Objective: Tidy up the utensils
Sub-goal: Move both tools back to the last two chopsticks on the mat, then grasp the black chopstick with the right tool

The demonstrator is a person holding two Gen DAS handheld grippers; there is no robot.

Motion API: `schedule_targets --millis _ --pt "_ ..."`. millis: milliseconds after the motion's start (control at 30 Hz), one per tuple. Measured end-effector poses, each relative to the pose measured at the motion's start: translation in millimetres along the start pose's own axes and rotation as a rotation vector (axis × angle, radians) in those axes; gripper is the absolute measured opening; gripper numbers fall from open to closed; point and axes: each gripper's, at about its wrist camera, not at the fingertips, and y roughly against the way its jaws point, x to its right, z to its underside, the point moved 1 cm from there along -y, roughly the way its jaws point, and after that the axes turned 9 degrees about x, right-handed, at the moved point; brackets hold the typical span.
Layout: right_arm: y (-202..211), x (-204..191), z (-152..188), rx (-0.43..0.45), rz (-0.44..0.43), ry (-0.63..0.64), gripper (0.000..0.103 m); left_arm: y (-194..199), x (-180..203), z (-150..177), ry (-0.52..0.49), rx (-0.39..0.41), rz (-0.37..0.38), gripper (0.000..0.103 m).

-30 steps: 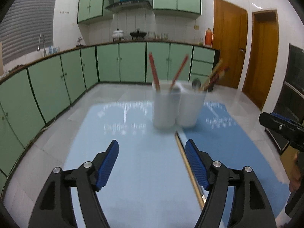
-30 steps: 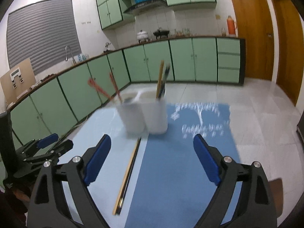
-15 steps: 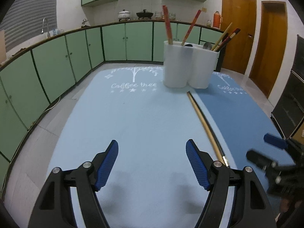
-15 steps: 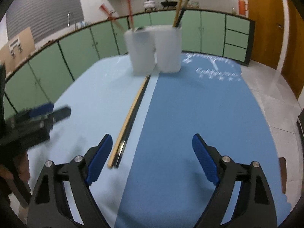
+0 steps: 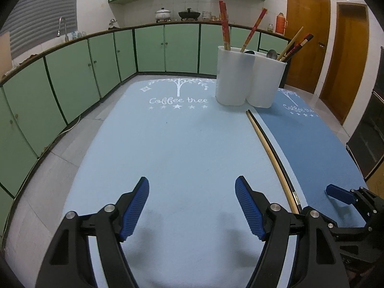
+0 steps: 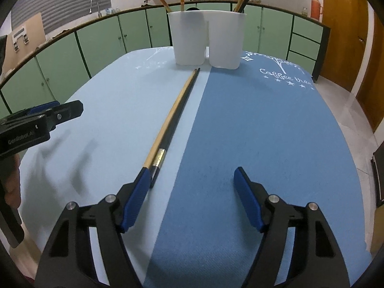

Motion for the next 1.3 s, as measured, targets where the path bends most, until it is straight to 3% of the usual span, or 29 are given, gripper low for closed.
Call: schedule_targets --millis 300,567,800,1000,1300 --pt "-2 -13 3 -0.010 -0.015 0.048 0.066 -1 3 -2 0.004 0.002 0.009 0.073" --pt "-1 -4 1 -0.009 0.006 -0.005 0.055 -2 3 -3 0.012 -0.004 0.010 0.074" --pt "-1 -14 4 0.007 0.022 -0.006 0.038 -1 6 -1 0.009 -0.004 0.015 0.074" --pt "-2 -21 4 0.009 -0.007 0.000 0.007 0 9 0 0.009 -0.004 0.020 0.074" --pt "9 3 5 0.008 -0.001 -0.084 0.006 -1 22 5 0.023 -0.016 0.046 0.074"
